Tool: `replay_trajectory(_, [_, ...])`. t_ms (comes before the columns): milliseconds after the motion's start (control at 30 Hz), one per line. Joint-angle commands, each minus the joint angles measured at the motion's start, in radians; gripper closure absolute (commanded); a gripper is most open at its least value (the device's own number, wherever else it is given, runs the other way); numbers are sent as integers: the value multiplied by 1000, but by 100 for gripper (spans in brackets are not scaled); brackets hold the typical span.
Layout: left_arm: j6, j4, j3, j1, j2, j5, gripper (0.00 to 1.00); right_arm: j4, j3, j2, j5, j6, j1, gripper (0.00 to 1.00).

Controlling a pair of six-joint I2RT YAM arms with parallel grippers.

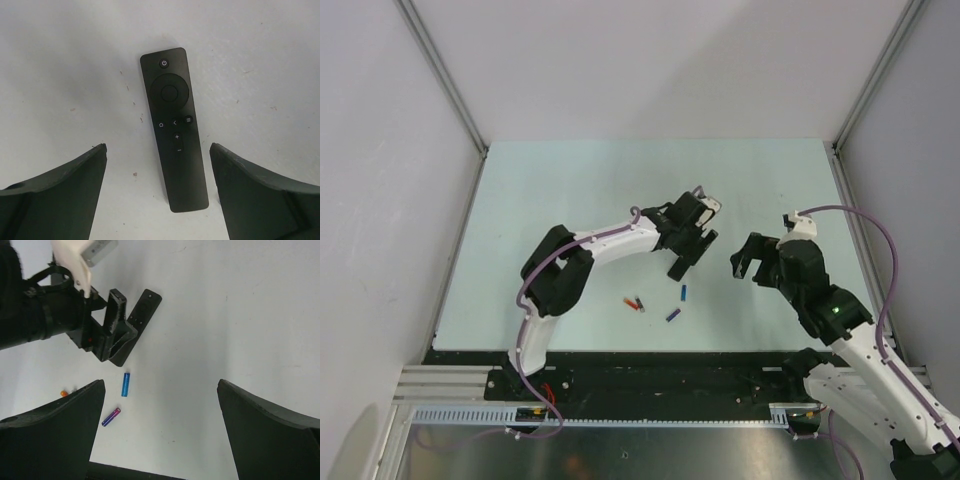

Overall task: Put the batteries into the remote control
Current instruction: Pick up the remote control from the center of the board.

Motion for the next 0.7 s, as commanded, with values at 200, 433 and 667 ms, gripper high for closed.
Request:
replay_trajectory(200, [51,-22,72,-13,71,-48,17,-5,42,-46,-30,-10,3,0])
replay_trajectory(433, [40,-22,85,-13,98,-39,20,-15,42,-46,-25,-7,5,0])
replay_trajectory(667, [41,-22,82,-13,103,-32,22,-26,42,-41,-21,-1,5,0])
